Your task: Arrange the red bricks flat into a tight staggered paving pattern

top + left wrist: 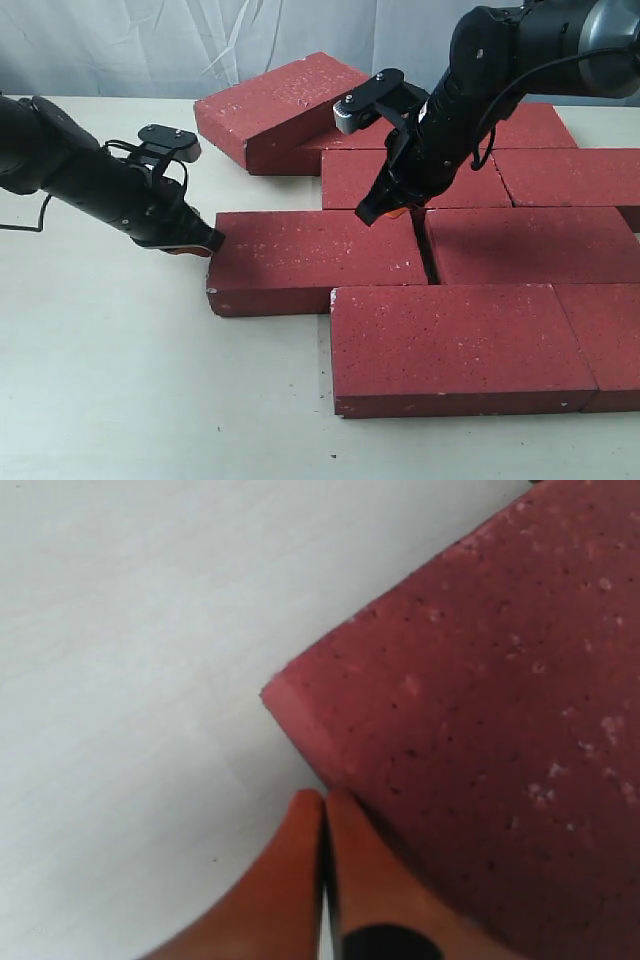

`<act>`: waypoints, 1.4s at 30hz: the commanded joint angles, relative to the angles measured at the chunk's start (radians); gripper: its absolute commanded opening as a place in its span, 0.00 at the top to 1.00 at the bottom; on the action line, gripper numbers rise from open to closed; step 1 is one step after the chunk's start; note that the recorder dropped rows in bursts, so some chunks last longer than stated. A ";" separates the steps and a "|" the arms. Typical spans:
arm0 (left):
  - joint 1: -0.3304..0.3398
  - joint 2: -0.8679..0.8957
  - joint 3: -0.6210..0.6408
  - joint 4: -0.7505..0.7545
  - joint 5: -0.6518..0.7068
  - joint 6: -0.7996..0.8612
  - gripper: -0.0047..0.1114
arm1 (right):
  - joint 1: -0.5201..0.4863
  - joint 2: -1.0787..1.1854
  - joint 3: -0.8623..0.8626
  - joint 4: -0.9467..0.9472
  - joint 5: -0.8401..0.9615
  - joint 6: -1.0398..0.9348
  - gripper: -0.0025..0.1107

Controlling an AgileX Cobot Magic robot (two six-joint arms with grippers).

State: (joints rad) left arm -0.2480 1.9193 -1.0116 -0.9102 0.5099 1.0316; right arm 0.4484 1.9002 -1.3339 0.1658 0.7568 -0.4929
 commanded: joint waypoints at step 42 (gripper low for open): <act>0.012 0.011 -0.084 0.157 0.029 -0.137 0.96 | -0.007 -0.009 0.004 0.003 -0.012 -0.001 0.97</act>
State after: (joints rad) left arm -0.2531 1.9396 -1.0924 -0.7679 0.4968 0.9073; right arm 0.4484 1.9002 -1.3339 0.1674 0.7512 -0.4929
